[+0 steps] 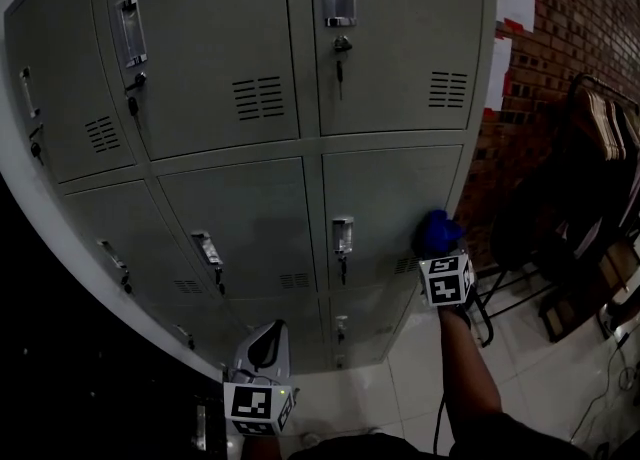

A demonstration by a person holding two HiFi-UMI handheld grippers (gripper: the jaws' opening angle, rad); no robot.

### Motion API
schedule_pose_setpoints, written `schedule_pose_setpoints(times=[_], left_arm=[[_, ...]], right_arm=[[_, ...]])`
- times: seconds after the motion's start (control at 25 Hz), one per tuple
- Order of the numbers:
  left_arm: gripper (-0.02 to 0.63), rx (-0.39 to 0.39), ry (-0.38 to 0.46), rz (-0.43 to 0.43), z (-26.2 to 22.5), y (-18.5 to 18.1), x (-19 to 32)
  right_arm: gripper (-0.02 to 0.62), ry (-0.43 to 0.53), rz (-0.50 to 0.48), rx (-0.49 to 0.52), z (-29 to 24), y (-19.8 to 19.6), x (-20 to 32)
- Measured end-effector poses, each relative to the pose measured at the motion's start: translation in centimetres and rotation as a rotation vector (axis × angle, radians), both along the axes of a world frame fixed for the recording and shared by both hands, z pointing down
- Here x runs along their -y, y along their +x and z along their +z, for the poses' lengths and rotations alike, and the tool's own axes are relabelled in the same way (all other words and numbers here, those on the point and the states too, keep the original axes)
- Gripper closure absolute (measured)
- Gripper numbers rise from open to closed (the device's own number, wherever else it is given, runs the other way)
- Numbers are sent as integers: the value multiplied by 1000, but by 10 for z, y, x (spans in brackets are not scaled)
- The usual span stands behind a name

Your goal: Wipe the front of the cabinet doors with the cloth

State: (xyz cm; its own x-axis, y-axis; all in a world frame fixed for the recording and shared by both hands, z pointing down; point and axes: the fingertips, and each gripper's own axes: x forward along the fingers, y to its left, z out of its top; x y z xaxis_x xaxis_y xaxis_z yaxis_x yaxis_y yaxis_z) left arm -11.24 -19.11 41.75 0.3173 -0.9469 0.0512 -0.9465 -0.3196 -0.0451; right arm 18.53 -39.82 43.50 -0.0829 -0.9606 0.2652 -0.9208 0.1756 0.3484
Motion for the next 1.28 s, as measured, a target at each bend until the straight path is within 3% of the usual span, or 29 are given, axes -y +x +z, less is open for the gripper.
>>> schedule_pose_setpoints(times=[0.68, 1.08, 1.28], left_arm=[[595, -7, -8, 8, 4, -1, 0], [595, -20, 0, -12, 6, -10, -7], [595, -27, 5, -21, -1, -14, -8]], right_arm=[[508, 38, -231, 122, -16, -131, -16], [508, 17, -390, 94, -20, -192, -27], [506, 25, -440, 88, -21, -197, -34]])
